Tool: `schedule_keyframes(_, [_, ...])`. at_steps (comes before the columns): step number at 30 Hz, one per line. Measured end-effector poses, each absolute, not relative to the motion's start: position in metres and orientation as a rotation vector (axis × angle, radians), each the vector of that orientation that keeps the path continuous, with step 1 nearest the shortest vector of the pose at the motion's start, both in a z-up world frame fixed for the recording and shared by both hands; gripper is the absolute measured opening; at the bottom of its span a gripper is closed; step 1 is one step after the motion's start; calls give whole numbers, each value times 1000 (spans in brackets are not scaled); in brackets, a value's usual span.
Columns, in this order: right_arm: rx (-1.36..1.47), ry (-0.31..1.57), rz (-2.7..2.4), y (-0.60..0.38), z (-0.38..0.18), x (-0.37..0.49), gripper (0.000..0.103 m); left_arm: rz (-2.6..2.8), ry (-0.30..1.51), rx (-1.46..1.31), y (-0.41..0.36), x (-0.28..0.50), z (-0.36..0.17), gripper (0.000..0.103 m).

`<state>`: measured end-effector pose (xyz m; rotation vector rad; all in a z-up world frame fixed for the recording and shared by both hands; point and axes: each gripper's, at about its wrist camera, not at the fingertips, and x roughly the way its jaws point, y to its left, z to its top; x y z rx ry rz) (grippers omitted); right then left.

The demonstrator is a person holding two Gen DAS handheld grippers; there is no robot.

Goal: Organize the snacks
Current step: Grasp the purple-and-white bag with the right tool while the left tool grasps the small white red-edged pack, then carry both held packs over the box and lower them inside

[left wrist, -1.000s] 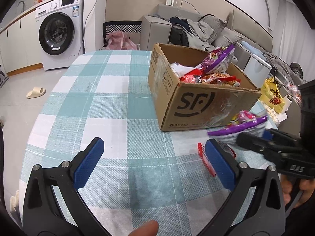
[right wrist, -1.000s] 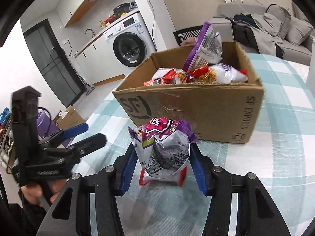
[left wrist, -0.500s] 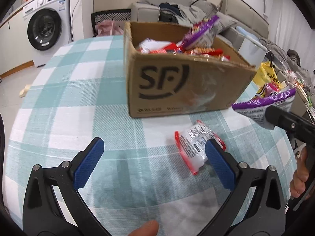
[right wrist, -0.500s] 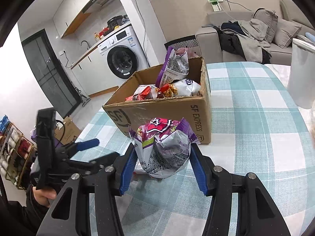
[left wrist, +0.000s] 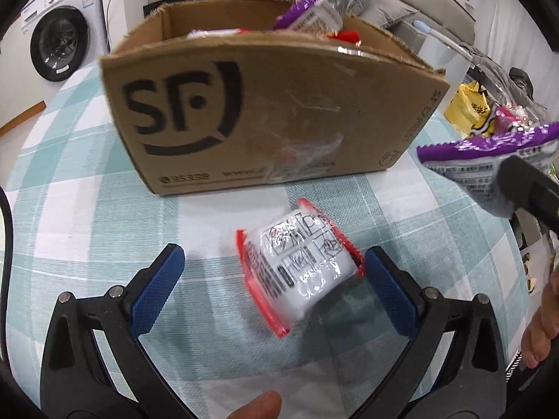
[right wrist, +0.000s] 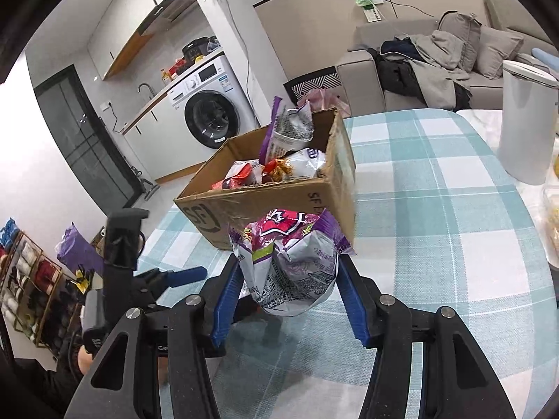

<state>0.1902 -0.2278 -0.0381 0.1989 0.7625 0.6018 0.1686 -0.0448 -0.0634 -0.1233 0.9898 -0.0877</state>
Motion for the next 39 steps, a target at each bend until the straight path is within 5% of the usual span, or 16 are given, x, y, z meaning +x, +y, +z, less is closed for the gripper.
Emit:
schedule_keyframes(11, [216,761,598,-232,-35,190,55,-87,1000,-86,-71,174,-64,102])
schedule_keyframes(18, [218,763,597,-231,-36,191,55,-117,991,-65,-63,169,-61,66])
schedule_keyframes(21, [214,762,597,-231,-36,192,55,-161,977,-61,-63,165,-60,59])
schedule_keyframes(39, [217,725,609,-232,-23,183,55,-205,809,-47,-51,125,0,57])
